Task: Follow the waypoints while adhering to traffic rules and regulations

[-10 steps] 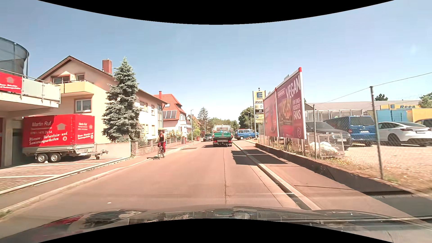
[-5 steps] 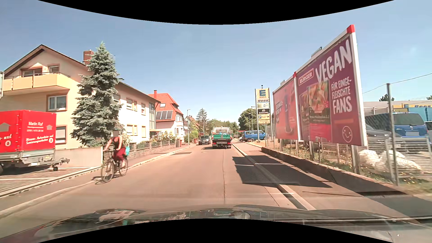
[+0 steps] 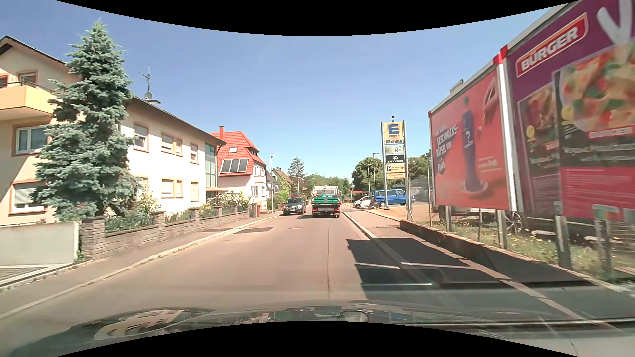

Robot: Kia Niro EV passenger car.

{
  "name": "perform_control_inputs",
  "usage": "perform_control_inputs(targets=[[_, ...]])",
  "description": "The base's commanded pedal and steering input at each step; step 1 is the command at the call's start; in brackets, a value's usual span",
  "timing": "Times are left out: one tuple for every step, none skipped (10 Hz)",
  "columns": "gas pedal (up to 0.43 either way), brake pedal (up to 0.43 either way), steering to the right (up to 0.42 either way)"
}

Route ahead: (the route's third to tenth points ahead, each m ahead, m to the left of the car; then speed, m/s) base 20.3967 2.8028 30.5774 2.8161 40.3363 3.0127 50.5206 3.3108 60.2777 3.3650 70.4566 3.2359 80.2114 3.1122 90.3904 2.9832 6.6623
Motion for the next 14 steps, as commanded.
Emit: perform_control_inputs(targets=[[0.067, 0.0, 0.0], [0.067, 0.0, 0.001], [0.067, 0.0, 0.0], [0.079, 0.0, 0.0], [0.079, 0.0, 0.0], [0.079, 0.0, 0.0], [0.079, 0.0, 0.0], [0.079, 0.0, 0.0], [0.079, 0.0, 0.0], [0.079, 0.0, 0.0], [0.079, 0.0, 0.001], [0.079, 0.0, 0.003], [0.079, 0.0, 0.003], [0.079, 0.0, 0.002]])
